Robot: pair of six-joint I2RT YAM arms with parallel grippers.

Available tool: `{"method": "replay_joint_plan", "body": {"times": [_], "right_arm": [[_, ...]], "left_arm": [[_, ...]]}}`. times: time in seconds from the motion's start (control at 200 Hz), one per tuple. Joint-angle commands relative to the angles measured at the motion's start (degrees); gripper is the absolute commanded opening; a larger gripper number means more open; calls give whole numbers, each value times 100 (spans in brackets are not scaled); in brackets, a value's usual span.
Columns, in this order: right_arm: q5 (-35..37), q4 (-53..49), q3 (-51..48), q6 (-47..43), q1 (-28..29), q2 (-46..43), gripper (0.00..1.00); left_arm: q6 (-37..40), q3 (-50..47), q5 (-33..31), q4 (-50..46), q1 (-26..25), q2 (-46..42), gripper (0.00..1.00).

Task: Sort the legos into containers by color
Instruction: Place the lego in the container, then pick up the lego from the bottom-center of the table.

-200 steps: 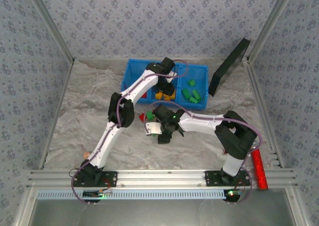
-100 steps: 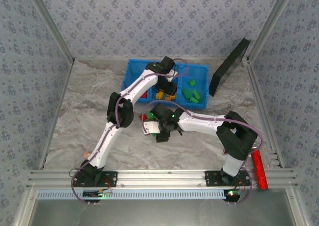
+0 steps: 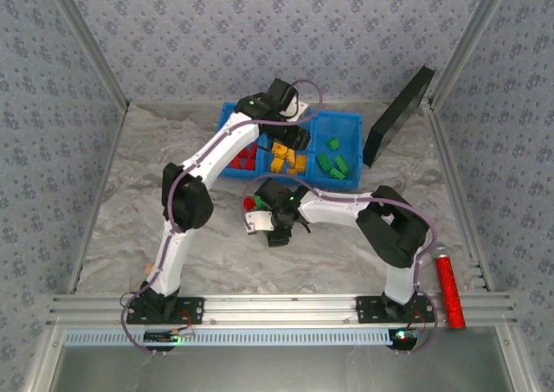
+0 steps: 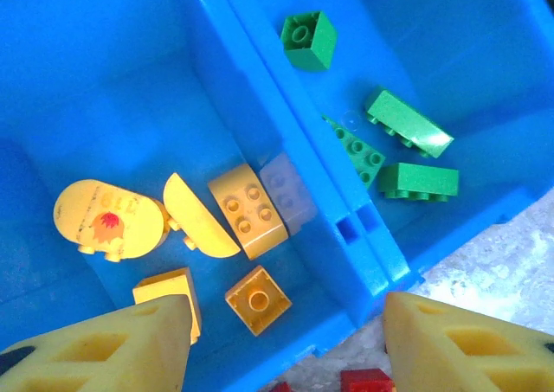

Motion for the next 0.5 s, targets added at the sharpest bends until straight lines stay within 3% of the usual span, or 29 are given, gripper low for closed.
{"method": "replay_joint_plan", "body": {"times": [0.0,0.265,0.495], "right_arm": [[-86,-247,145,-7,-15,190,58],[148,-431,140,253,46,172,26],[540,-329,-393,727,70,-650,17]], "left_arm": [[27,-388,63,194,19,-476,61],[25,-1474,-13,558,123,-1432,63],[54,-2498,-465,759,227,-2179,64]]}}
